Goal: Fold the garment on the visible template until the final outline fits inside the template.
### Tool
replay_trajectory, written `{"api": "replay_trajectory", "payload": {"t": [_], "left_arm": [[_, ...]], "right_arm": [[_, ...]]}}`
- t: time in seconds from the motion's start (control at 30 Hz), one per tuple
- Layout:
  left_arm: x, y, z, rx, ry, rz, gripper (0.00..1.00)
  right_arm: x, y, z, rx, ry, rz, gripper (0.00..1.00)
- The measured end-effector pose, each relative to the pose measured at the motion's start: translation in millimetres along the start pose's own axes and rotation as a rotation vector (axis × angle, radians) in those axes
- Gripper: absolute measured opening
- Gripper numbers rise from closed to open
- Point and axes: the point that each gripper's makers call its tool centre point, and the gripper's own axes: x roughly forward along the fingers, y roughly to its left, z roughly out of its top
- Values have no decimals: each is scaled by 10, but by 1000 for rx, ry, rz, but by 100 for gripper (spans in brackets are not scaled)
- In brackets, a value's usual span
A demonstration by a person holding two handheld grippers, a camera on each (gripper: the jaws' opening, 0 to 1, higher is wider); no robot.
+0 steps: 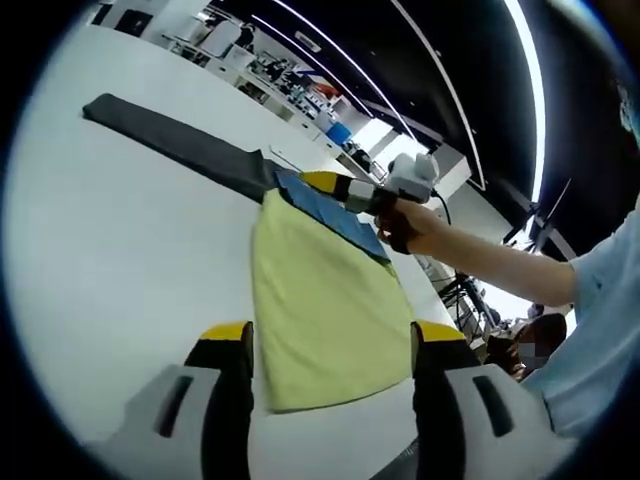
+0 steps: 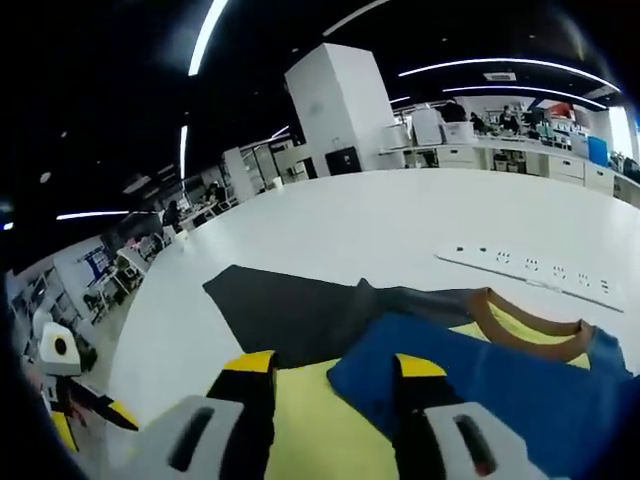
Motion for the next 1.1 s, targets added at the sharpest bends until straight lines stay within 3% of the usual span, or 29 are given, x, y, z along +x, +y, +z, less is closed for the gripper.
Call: {"api": "replay_trajectory", "payload": {"t": [0.13, 0.5, 0.9, 1.1], "left_arm": [[0, -1, -4, 3, 1, -2, 61], [-4, -10, 2, 9, -1, -1, 62], [-12, -31, 41, 18, -3, -3, 62], [-42, -58, 240, 33, -30, -9, 62]], "right_arm": [[-48, -26, -9, -22, -7, -23, 84], [-203, -117, -120, -11, 10, -52, 99], [-567, -259, -143, 1, -8, -67, 98], [-824, -388, -165, 19, -25, -104, 96]]}}
